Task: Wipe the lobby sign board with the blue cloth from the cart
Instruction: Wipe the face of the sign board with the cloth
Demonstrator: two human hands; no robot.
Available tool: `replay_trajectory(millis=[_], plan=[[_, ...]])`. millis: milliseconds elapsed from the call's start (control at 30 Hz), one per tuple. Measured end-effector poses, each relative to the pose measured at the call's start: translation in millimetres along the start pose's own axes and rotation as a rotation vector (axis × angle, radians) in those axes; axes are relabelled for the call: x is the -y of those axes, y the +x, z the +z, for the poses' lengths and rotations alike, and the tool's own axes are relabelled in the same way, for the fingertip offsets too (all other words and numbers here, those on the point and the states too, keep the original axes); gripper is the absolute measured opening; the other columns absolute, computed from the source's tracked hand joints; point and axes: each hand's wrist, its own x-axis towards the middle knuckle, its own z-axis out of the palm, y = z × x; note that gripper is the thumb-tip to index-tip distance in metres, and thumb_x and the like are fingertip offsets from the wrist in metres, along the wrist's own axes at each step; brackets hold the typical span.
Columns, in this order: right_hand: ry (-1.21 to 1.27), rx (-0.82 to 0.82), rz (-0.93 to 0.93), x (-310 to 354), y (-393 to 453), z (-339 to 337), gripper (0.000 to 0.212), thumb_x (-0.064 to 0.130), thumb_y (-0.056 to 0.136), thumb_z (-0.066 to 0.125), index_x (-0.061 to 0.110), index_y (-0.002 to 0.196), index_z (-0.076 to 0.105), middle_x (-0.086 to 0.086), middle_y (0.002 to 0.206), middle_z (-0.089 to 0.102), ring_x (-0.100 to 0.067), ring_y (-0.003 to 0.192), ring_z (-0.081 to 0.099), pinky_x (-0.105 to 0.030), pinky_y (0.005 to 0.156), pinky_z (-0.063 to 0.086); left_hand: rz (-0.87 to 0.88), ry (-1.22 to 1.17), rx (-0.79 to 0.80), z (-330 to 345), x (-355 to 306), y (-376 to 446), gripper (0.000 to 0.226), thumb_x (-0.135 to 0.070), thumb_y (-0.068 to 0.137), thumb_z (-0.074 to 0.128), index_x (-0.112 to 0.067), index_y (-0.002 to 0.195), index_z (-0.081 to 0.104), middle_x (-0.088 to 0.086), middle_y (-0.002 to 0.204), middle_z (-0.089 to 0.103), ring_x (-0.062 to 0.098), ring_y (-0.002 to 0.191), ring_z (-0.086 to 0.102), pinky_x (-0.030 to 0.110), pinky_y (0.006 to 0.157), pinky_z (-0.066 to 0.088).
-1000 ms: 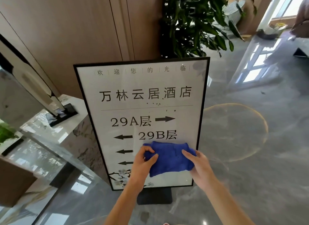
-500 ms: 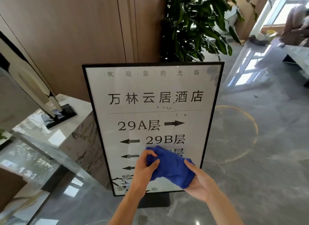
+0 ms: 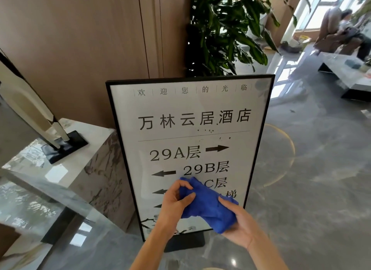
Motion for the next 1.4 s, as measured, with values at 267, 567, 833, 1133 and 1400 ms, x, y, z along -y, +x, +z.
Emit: replay_trajectory(millis=[267, 567, 833, 1133, 1400], plan=[[0.014, -0.151, -0.083, -3.7, -10.1, 11.4, 0.037, 0.019, 0.096, 0.06, 0.0, 0.128, 0.061, -0.024, 0.131, 0.065, -0.035, 0.118, 0.066, -0.04, 0.083, 0.062, 0.015, -0.038, 0.092, -3.3, -9.5, 0.2, 0.018, 0.0, 0.091, 0.066, -0.018, 0.093, 0.065, 0.011, 0.096, 0.071, 0.024, 0.085, 0.069, 0.03, 0.066, 0.056], [-0.164, -0.163, -0.456, 4.7, -21.4, 34.0, 0.046, 0.022, 0.091, 0.058, -0.005, 0.129, 0.057, -0.019, 0.13, 0.067, -0.026, 0.12, 0.066, -0.029, 0.082, 0.06, 0.075, 0.013, 0.185, -7.4, -33.1, 8.0, 0.018, -0.006, 0.095, 0.065, -0.023, 0.099, 0.067, 0.003, 0.103, 0.073, 0.019, 0.091, 0.07, 0.025, 0.071, 0.055], [-0.154, -0.287, -0.581, 25.9, -24.7, 30.7, 0.032, 0.031, 0.092, 0.065, 0.016, 0.121, 0.067, -0.007, 0.125, 0.071, -0.024, 0.116, 0.068, -0.042, 0.087, 0.056, 0.364, 0.078, 0.071, -51.1, -82.2, 16.7, 0.033, 0.0, 0.097, 0.058, -0.025, 0.119, 0.061, 0.0, 0.122, 0.07, 0.023, 0.1, 0.07, 0.027, 0.085, 0.057], [-0.336, -0.274, -0.657, 46.0, -27.2, 38.7, 0.043, 0.041, 0.103, 0.044, 0.002, 0.119, 0.055, -0.015, 0.12, 0.063, -0.03, 0.119, 0.058, -0.051, 0.1, 0.045, 0.558, 0.257, -0.172, -91.3, -104.3, 13.1, 0.022, -0.011, 0.099, 0.058, -0.029, 0.109, 0.066, -0.003, 0.109, 0.07, 0.019, 0.096, 0.066, 0.031, 0.082, 0.054], [-0.497, -0.539, -0.817, 71.8, -38.6, 49.4, 0.056, 0.05, 0.093, 0.048, 0.005, 0.125, 0.057, -0.007, 0.115, 0.071, -0.018, 0.111, 0.067, -0.033, 0.085, 0.054, 0.627, 0.42, -0.368, -124.9, -105.4, 31.4, 0.035, -0.024, 0.097, 0.062, -0.047, 0.123, 0.058, -0.018, 0.118, 0.041, 0.001, 0.107, 0.045, 0.003, 0.094, 0.037]])
